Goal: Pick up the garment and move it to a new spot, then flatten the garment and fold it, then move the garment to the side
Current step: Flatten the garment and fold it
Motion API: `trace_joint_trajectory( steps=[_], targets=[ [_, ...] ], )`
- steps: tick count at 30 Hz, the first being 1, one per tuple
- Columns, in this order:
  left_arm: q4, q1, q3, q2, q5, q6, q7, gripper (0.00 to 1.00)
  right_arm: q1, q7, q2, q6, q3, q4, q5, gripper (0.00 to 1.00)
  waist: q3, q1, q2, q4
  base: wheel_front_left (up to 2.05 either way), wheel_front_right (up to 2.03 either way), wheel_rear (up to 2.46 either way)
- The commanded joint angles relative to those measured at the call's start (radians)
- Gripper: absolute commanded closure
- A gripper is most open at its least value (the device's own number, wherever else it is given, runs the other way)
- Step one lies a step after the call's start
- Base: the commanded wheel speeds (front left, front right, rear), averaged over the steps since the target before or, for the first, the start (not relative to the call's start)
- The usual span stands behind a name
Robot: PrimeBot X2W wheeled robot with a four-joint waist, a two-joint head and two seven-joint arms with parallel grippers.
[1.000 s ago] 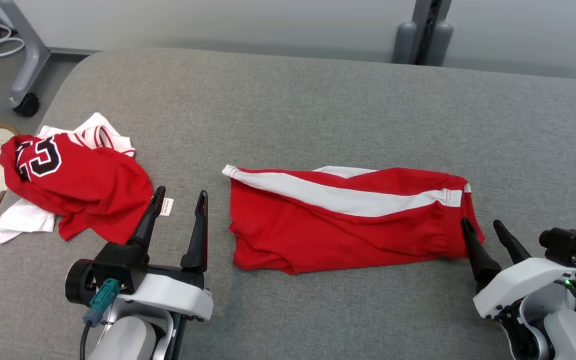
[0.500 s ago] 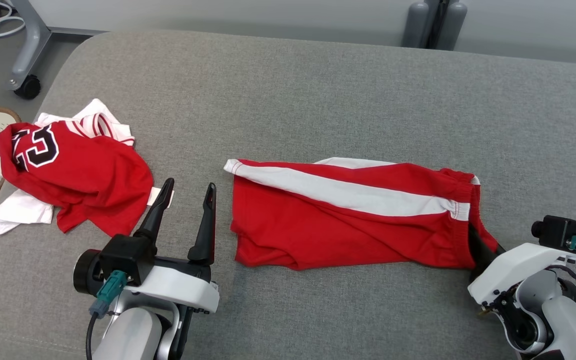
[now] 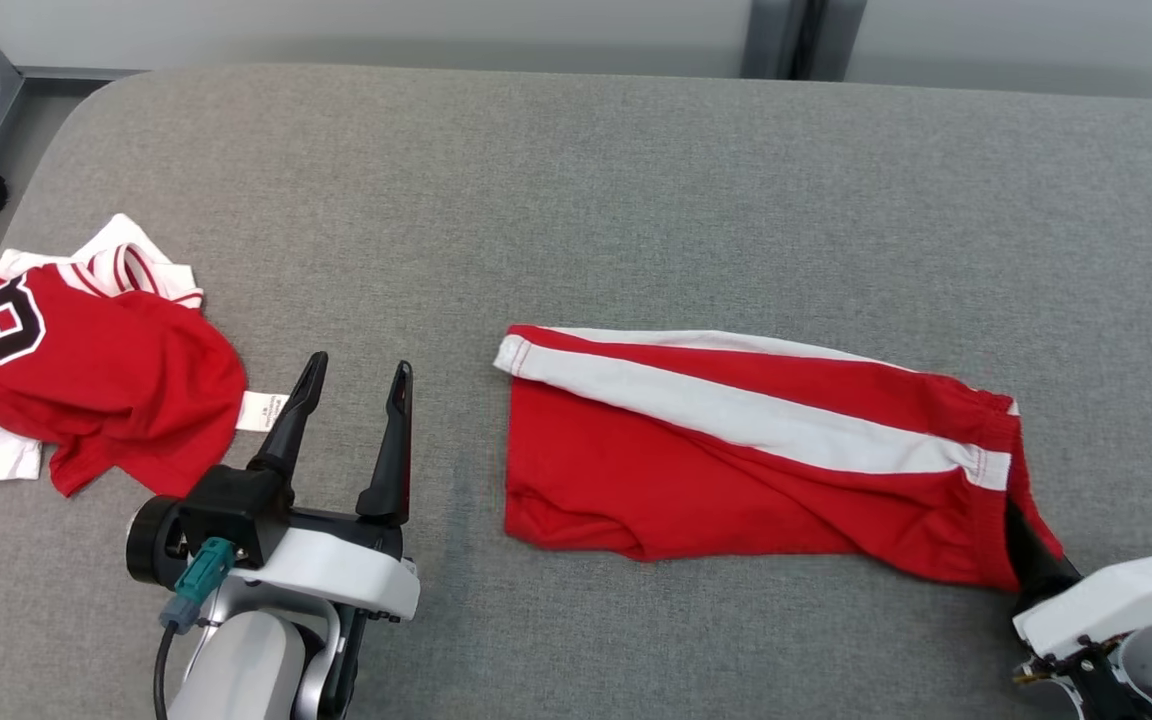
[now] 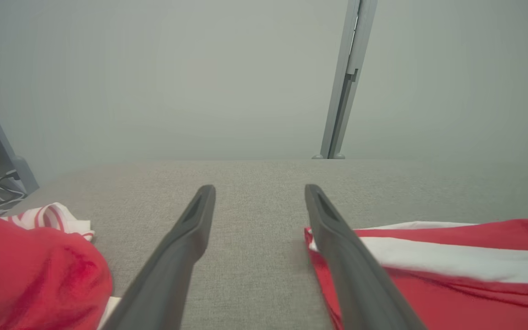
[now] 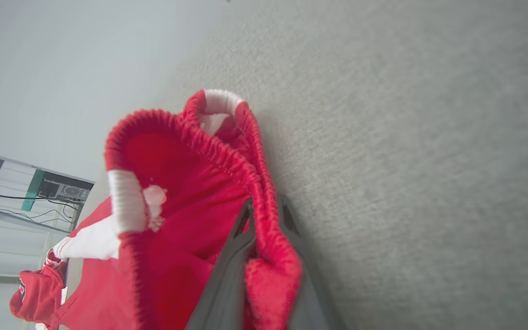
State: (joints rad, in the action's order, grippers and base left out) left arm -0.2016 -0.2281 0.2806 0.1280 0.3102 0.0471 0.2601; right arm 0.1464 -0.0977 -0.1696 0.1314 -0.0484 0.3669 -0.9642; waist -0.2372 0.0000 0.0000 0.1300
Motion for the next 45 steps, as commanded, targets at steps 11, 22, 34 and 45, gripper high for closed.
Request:
trace_joint_trajectory(
  steps=[11, 22, 34, 45],
  targets=[
    [-0.008, -0.007, -0.025, -0.001, -0.032, -0.026, 0.003, 0.00, -0.006, -0.072, 0.056, 0.001, 0.027, -0.178, -0.048, 1.00, 0.003, 0.0000, 0.0000, -0.035, 0.00, 0.00, 0.00],
    [-0.014, -0.013, -0.020, -0.017, -0.050, -0.039, 0.003, 0.00, 0.063, -0.047, 0.116, 0.001, -0.143, -0.347, -0.055, 1.00, 0.005, 0.0000, 0.0000, -0.004, 0.00, 0.00, 0.00],
    [-0.017, -0.033, -0.008, -0.035, -0.058, -0.054, 0.003, 0.00, 0.293, 0.186, 0.116, 0.001, -0.451, -0.030, -0.153, 1.00, -0.020, 0.0000, 0.0000, 0.057, 0.00, 0.00, 0.00],
    [-0.024, -0.046, 0.005, -0.053, -0.066, -0.065, 0.003, 0.00, 0.436, 0.305, 0.117, 0.001, -0.686, 0.169, -0.294, 1.00, -0.043, 0.0000, 0.0000, 0.088, 0.00, 0.00, 0.00]
  ],
)
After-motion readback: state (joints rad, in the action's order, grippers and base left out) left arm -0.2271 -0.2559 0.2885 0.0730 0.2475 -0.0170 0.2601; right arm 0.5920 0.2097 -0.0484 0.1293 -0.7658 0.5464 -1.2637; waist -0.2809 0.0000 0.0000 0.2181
